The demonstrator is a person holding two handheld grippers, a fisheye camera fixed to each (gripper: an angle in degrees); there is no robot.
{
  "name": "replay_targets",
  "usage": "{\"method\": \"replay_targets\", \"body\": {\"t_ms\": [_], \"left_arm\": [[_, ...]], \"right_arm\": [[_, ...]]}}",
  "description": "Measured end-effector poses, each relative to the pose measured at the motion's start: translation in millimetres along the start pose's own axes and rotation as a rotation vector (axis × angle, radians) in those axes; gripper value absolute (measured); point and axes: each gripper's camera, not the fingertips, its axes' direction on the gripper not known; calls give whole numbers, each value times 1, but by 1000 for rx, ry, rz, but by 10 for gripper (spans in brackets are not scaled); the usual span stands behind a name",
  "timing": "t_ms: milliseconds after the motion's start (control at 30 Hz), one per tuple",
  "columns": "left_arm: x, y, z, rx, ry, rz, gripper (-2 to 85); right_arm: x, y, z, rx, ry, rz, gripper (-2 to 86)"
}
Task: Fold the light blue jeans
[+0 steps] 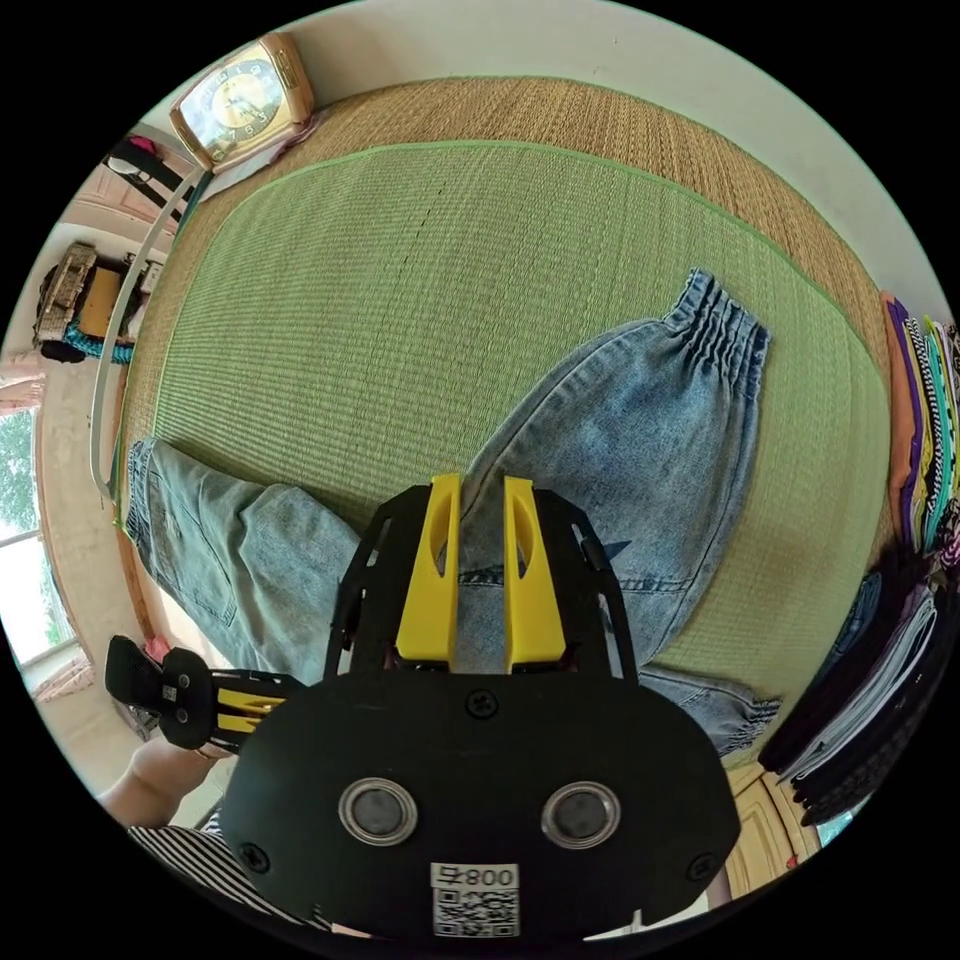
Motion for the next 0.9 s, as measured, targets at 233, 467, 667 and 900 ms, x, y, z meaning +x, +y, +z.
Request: {"method": "replay_targets", "body": {"t_ms": [233, 467, 667, 900], "left_arm": [[41, -20, 23, -31, -27, 105, 9], [96, -26, 55, -100, -112, 231, 8], [125, -33, 93, -181, -203, 270, 9], [139, -46, 136, -276, -283, 256, 15]], "right_arm": [[-3, 45, -34, 45, 111, -39, 12], [7, 159, -97, 194, 157, -25, 6], [25, 258, -81, 245, 127, 118, 5], [44, 315, -15, 214, 50, 253, 5]]}}
